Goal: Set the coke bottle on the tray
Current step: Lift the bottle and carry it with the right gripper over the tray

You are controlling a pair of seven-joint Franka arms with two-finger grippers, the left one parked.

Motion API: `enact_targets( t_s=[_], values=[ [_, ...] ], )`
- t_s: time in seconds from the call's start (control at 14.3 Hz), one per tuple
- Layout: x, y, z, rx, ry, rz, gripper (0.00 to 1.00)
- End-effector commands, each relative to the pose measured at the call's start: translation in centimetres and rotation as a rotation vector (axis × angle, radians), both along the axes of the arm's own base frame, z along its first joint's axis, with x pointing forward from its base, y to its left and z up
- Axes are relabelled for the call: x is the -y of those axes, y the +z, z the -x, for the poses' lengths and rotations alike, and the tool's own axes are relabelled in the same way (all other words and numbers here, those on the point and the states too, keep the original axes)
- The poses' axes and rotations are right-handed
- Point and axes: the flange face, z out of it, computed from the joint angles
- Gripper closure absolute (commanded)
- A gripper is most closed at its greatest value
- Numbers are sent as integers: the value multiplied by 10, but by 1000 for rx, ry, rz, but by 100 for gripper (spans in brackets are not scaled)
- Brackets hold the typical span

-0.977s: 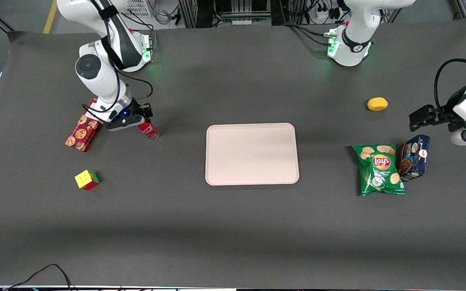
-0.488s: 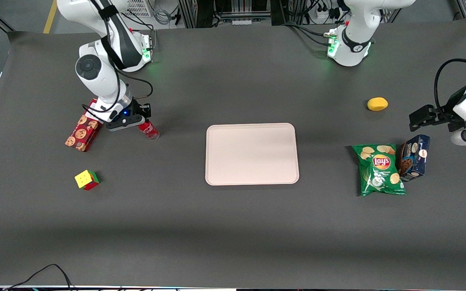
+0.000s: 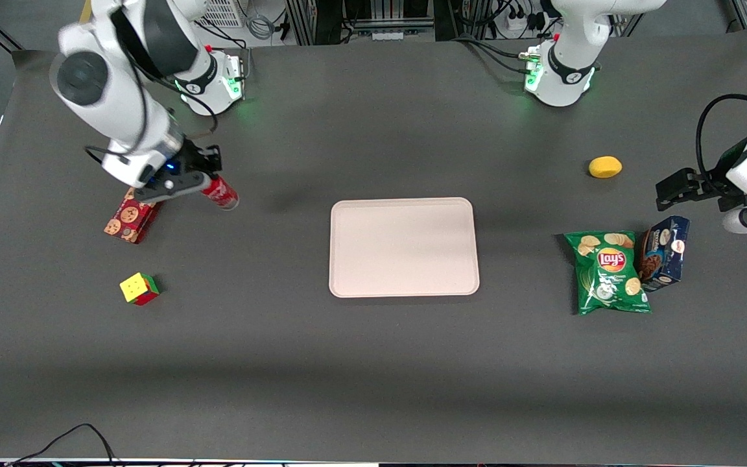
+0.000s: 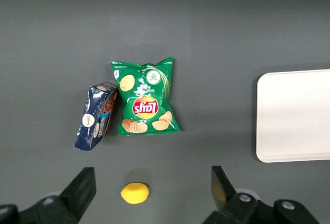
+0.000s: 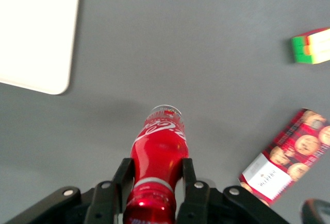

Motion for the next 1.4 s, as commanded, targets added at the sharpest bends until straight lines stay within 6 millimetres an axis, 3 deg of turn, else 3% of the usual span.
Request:
enact_targets(
  t_s=[0.0,0.07,0.14,0.42,0.84,1.05,1.19,1.33],
  values=[
    [4,114,-9,32,12,-23,100],
    [4,138,-8,47,11,-30,100],
    [4,147,-9,55,10,-36,100],
    [-19,155,-17,62,-39,-91,100],
    [-156,156,8,76,-193,-101,100],
    [-204,123,6,78,-199,-112,100],
    [-237,79,-3,64,-168,-117,100],
    [-249,27,-20,67,-154,-81,100]
  ],
)
